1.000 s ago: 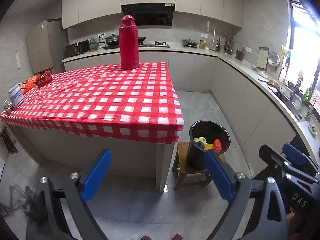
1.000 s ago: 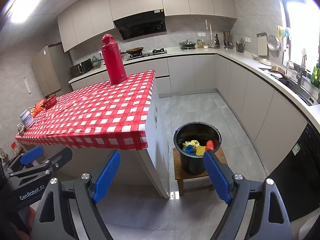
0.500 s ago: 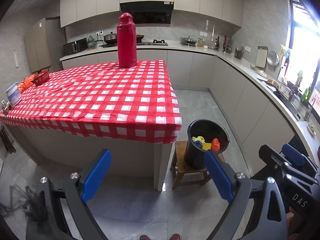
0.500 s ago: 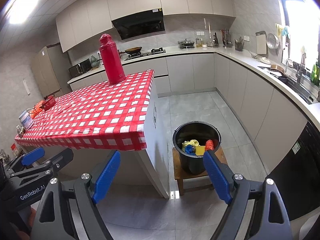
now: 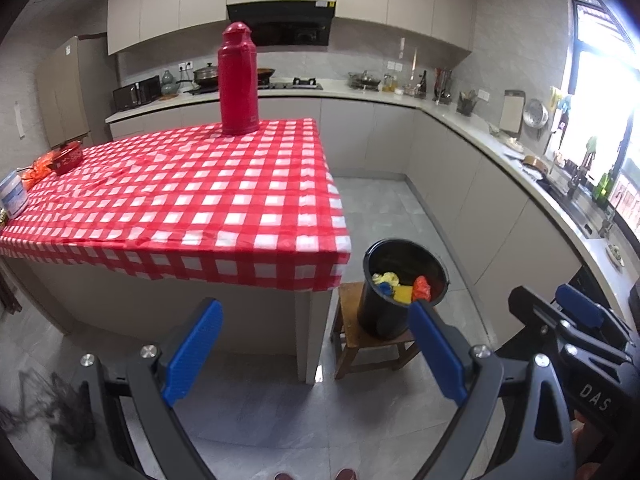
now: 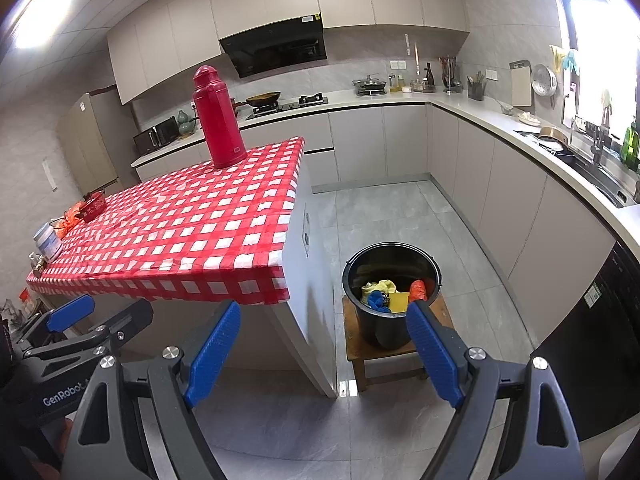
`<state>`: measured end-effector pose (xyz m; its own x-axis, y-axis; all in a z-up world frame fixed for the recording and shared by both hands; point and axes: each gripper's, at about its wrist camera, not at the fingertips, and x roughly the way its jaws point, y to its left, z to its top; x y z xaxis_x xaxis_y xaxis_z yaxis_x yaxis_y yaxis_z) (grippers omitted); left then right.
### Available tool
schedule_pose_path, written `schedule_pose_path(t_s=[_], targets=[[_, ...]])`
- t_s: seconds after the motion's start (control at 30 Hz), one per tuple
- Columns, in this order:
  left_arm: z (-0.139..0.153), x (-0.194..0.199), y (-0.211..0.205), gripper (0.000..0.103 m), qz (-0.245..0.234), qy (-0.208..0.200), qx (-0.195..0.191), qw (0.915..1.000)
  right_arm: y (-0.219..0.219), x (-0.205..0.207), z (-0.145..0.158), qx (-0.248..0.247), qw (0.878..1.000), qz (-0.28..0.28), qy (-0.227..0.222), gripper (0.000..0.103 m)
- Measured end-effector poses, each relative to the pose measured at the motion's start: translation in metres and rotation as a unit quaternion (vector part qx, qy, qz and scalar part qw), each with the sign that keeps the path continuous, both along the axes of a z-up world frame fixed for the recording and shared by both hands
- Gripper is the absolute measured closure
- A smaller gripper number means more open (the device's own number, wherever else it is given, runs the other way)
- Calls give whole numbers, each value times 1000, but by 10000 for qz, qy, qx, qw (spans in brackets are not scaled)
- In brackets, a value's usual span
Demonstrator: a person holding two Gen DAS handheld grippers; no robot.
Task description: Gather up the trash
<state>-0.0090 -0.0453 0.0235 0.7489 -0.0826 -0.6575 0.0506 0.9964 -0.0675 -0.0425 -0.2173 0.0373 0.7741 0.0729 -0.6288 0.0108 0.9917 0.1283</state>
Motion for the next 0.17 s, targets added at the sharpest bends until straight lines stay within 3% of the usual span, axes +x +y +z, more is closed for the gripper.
schedule_pose_path(t_s=[0.17], targets=[[1, 6, 0, 8, -84, -31, -8, 10000, -3, 7, -4, -39, 9999, -125, 45, 16]])
